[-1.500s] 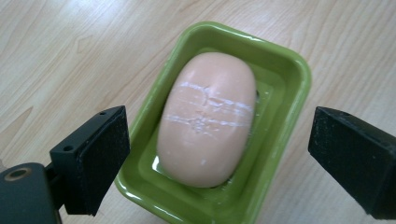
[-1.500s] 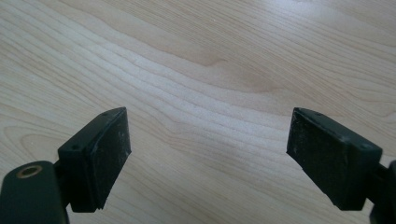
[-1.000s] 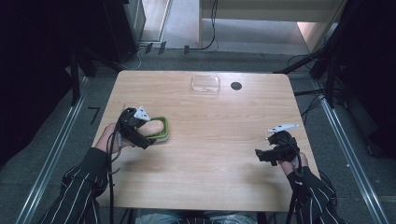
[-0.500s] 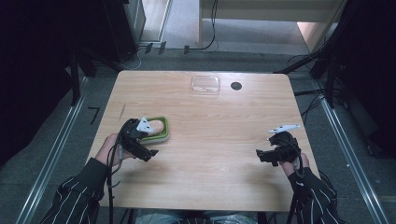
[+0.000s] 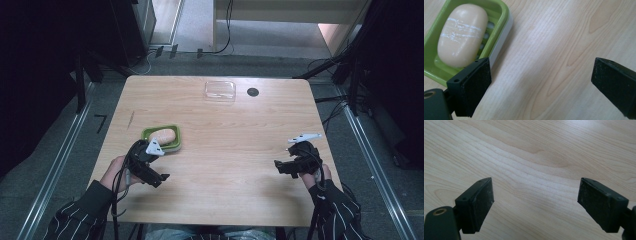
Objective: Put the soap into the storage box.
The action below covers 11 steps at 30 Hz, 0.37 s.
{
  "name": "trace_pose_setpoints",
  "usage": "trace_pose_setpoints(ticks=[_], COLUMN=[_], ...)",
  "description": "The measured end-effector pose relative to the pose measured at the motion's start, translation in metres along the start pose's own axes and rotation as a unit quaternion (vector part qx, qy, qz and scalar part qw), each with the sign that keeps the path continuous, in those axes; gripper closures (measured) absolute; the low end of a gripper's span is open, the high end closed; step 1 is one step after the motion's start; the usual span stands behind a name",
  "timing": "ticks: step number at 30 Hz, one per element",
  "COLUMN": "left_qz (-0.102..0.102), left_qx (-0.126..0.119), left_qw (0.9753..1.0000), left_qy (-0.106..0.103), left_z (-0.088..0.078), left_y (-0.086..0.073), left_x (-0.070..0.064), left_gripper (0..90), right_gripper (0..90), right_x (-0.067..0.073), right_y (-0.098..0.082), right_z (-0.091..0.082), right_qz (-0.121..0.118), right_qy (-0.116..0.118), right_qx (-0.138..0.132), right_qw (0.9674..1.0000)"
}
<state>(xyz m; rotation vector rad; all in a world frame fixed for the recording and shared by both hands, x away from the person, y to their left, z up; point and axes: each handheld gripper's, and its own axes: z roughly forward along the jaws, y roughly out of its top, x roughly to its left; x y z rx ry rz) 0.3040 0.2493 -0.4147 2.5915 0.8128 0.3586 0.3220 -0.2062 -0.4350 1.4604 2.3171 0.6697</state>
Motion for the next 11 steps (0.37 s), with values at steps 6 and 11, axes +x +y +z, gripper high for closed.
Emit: trace_pose_setpoints(ticks=[6,11], left_qz=[0.002,0.001], left_qx=[0.011,0.014], left_qw=[0.9999,0.9998], left_qy=[-0.005,-0.015], left_z=[0.0020,0.0080], left_y=[-0.0046,-0.0055], left_x=[-0.0073,-0.0062], left_gripper=[3.9,3.8], right_gripper=[14.1,14.1], right_x=[-0.0006,-0.0005], right_y=[-0.0010,-0.0012], right_z=[0.0000,0.0006], right_qz=[0.000,-0.001], right_qy=[0.001,0.002], right_qx=[-0.001,0.000], right_qw=[1.0000,1.0000])
